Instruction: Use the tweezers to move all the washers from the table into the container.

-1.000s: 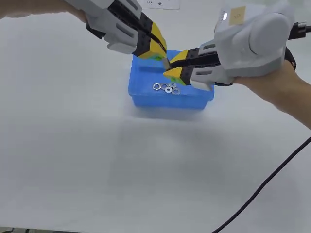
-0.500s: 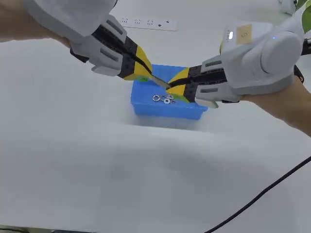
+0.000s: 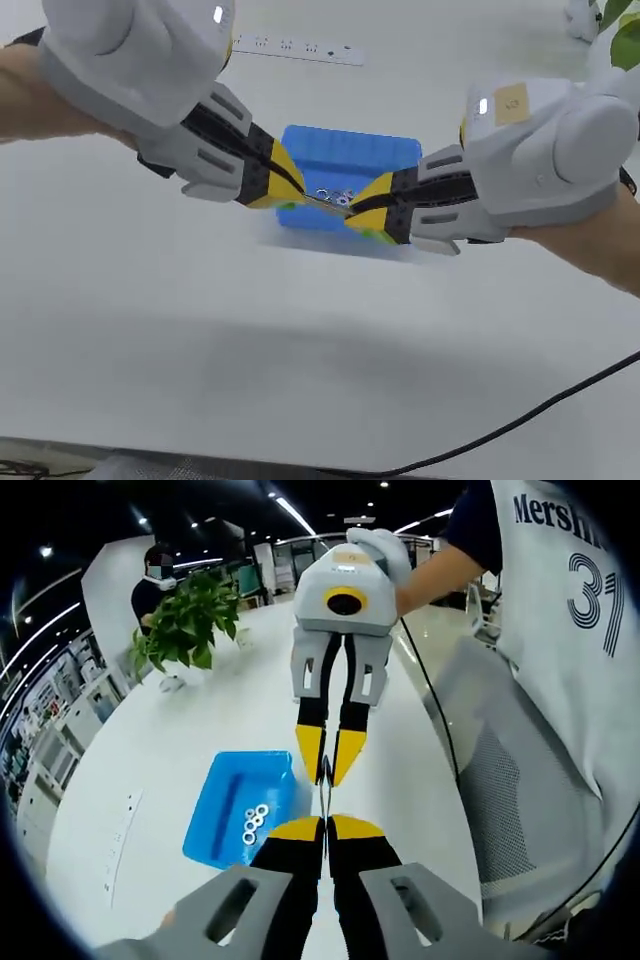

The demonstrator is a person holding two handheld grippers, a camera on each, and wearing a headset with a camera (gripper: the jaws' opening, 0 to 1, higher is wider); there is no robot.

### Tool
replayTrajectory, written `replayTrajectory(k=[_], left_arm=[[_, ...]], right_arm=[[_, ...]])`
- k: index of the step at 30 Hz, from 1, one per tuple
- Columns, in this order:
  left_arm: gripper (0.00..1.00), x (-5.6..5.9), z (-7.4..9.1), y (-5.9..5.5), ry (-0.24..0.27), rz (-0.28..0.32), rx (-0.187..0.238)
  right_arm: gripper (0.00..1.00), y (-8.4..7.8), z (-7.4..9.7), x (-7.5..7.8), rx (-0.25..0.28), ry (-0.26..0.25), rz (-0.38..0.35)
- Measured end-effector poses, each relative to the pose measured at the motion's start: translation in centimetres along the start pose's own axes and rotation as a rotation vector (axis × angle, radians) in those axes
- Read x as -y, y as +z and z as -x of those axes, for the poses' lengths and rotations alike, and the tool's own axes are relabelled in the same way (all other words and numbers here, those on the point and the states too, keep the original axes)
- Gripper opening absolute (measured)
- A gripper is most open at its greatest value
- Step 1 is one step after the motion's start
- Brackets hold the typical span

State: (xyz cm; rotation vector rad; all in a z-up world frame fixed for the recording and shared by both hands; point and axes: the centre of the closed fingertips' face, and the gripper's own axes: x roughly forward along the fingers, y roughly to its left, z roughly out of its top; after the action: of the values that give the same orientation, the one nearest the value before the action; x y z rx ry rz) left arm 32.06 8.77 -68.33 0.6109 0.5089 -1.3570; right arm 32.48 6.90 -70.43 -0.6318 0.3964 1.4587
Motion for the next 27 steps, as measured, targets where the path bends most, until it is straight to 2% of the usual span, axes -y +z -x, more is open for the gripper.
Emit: replayTrajectory(k=[7, 13, 15, 16, 24, 27], left_arm=[[0.05, 1.0, -1.7, -1.8, -0.027, 0.02, -0.032], [0.05, 0.7, -2.9, -2.8, -0.036, 0.032, -0.051], [0.05, 0.6, -3.4, -3.6, -0.04, 0.042, -0.067], [0.05, 0.6, -3.7, -3.9, -0.044, 0.066, -0.067], [0.05, 0.5, -6.1, -6.3, -0.072, 0.095, -0.122], [0.05, 0.3, -6.8, -6.9, -0.078, 0.106, -0.133]], right_arm=[[0.07, -1.8, -0.9, -0.9, -0.032, 0.044, -0.022], [0.07, -3.0, -1.7, -0.7, -0.062, 0.06, -0.029], [0.07, -3.3, -2.1, -0.7, -0.069, 0.066, -0.026], [0.07, -3.7, -2.3, -0.7, -0.081, 0.071, -0.023], [0.07, -6.0, -4.0, -0.7, -0.128, 0.089, -0.033], [0.07, -7.0, -4.5, -0.5, -0.145, 0.089, -0.034]])
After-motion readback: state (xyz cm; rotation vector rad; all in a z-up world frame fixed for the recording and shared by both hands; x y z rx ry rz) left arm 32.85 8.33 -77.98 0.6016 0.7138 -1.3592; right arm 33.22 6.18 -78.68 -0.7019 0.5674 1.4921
